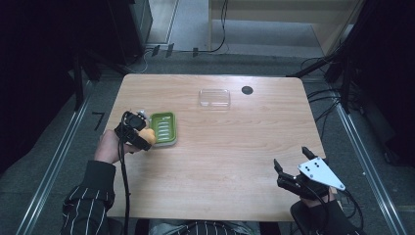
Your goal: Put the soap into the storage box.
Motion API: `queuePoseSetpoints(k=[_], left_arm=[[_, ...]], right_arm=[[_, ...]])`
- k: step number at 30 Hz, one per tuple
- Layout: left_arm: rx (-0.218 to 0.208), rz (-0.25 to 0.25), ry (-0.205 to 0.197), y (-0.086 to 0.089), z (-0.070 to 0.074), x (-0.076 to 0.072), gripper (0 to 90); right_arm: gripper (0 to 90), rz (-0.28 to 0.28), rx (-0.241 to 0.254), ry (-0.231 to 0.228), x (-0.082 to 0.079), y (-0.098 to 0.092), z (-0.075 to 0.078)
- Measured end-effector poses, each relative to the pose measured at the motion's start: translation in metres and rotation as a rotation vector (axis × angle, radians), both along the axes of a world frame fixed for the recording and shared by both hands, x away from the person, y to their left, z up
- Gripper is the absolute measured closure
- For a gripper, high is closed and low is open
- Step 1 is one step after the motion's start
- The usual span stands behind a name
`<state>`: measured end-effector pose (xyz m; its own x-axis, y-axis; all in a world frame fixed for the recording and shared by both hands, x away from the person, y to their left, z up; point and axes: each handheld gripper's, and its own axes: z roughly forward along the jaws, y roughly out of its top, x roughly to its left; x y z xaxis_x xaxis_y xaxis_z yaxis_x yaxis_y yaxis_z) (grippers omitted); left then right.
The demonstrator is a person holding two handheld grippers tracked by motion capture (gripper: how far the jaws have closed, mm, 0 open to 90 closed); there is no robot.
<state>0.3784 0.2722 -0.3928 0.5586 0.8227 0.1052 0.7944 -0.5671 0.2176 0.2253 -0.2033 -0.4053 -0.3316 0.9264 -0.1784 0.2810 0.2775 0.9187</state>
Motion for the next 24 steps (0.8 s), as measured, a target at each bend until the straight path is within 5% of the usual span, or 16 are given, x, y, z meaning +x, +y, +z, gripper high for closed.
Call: queuePoseSetpoints(k=[24], left_arm=[[-0.003,-0.023,-0.029,-0.018,0.003,0.025,39.5]], right_arm=[[13.3,-0.001,-0.002,-0.002,0.000,0.000,0.000]])
